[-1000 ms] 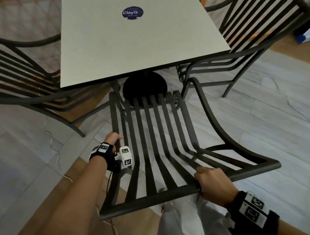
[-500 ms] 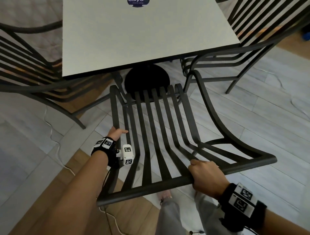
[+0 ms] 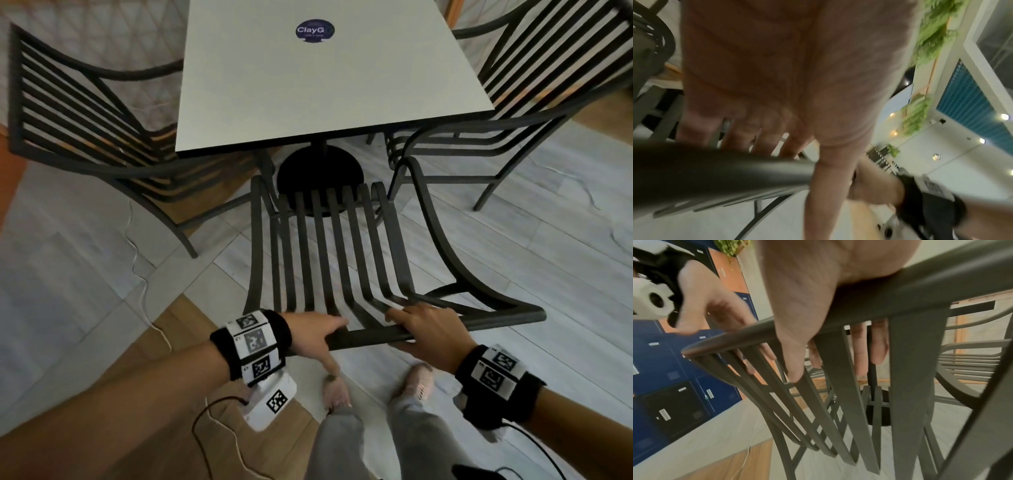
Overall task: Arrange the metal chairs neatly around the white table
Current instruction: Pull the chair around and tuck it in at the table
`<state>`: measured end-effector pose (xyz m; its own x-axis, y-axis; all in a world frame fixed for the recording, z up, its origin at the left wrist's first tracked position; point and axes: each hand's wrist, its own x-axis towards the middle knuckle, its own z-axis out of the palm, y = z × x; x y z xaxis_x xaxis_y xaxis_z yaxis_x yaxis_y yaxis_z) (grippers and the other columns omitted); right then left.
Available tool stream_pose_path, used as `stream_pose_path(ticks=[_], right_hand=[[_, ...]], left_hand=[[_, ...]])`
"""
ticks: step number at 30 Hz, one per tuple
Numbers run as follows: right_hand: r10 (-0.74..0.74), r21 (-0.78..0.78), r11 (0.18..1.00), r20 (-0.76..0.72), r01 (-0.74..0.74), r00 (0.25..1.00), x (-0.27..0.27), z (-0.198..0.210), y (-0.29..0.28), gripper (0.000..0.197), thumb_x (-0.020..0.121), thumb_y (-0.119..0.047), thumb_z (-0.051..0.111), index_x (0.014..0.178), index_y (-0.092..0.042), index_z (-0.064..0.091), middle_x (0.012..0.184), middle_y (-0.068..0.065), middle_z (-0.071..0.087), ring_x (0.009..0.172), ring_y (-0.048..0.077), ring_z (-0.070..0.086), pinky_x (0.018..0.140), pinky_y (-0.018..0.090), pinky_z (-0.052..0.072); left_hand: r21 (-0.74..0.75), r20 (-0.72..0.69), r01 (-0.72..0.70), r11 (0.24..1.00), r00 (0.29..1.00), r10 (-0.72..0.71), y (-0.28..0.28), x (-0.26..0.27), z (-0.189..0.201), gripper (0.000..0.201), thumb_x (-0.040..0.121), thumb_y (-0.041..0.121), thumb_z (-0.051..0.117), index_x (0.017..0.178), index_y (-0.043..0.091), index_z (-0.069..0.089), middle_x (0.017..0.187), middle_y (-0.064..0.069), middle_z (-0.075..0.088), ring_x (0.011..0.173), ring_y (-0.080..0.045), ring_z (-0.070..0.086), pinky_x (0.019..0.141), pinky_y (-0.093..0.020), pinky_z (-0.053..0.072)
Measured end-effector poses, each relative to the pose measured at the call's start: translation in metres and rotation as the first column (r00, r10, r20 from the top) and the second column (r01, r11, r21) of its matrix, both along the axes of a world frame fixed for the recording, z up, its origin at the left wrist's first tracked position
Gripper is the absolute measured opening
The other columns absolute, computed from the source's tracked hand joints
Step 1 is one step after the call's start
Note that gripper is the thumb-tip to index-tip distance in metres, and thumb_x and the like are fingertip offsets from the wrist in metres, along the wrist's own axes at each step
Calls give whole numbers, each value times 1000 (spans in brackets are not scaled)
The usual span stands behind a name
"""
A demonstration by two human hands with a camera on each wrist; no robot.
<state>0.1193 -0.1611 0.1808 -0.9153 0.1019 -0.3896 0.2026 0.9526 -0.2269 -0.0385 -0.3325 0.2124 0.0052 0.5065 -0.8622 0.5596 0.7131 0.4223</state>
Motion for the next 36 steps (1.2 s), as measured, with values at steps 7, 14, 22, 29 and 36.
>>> stream_pose_path(ticks=[7, 14, 22, 29, 36], right_hand=[[35, 112, 993, 84, -44, 996, -10, -4, 3, 21, 93, -36, 46, 109, -33, 60, 89, -6, 68, 79, 15, 63, 69, 28, 50], [68, 140, 987, 73, -77, 995, -26, -2, 11, 17, 90, -31, 52, 101, -24, 63, 88, 0, 70, 81, 20, 65, 64, 26, 37], [40, 162, 986, 24, -44, 999, -50, -11, 22, 19, 91, -28, 48, 95, -22, 66, 74, 0, 63, 72, 22, 62, 63, 30, 45], [39, 203, 978, 22, -43, 999, -75, -11, 29, 18, 90, -24, 48, 89, -17, 65, 68, -1, 52, 62, 21, 50, 59, 32, 41], [31, 178, 983, 20, -35, 999, -95, -15, 38, 21, 89, -37, 57, 93, -18, 66, 78, 1, 62, 69, 19, 53, 63, 32, 45]], left_hand=[[43, -82, -33, 999, 996, 36, -6, 13, -1, 71, 87, -3, 45, 148, 28, 26, 138, -12, 47, 123, -30, 49, 103, -45, 45], [56, -109, -37, 998, 993, 43, -1, -3, -2, 76, 85, -4, 47, 148, 31, 26, 141, -12, 45, 123, -30, 50, 102, -44, 47], [102, -107, -128, 987, 984, 139, 6, -27, -6, 76, 82, -7, 46, 146, 32, 32, 136, -13, 48, 119, -27, 51, 100, -39, 46], [206, -183, -175, 963, 960, 214, 12, -45, -12, 70, 81, -8, 41, 139, 32, 45, 123, -7, 54, 97, -21, 56, 81, -32, 50], [270, -326, -167, 948, 911, 254, 16, -58, -21, 62, 79, 1, 43, 129, 36, 55, 99, 3, 58, 93, -23, 61, 83, -40, 53]])
